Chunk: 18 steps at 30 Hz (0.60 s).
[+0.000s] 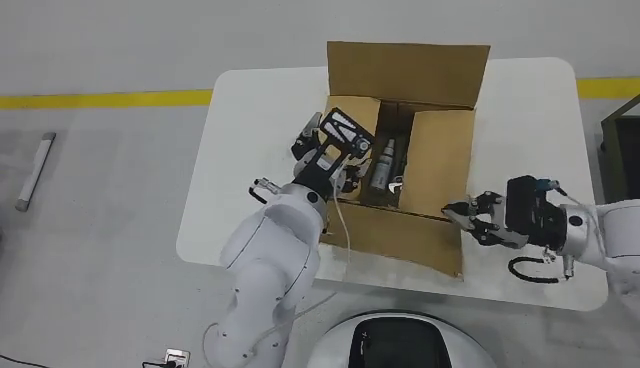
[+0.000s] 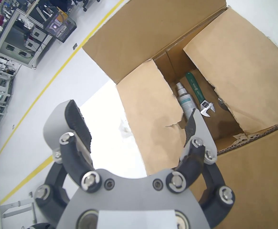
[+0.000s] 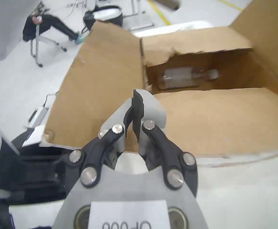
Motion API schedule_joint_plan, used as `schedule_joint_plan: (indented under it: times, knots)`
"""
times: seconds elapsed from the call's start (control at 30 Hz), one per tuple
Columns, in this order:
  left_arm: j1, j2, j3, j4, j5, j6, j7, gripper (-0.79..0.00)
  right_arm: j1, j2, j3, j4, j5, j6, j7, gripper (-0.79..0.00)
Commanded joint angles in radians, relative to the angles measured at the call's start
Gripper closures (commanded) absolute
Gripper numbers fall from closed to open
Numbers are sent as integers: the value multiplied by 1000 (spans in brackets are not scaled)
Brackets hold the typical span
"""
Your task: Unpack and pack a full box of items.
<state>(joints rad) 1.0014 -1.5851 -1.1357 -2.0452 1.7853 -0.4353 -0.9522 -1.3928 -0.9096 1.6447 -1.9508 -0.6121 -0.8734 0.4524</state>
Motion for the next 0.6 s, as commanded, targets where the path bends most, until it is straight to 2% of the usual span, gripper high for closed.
schedule_joint_plan:
  times: [0.0,0.1,0.2,0.37,0.5,0.57]
  knots:
    - [-17,-4,28,37,-15,10,-5,-785,-25,-2,50,13,7,54,-76,0]
    - [-44,-10,77,103,-23,17,-8,-785,-57,-4,103,28,-31,116,-118,0]
    - [-78,-13,129,176,50,8,-39,-785,-70,-5,119,29,-62,137,-134,0]
    - [-104,-20,159,254,88,40,-59,-785,-74,-7,110,8,-105,158,-155,0]
    - [-118,-20,172,301,168,60,-65,-785,-62,-8,86,-14,-147,165,-166,0]
    - [-130,-15,185,328,294,63,-72,-785,-56,-9,71,-16,-160,169,-172,0]
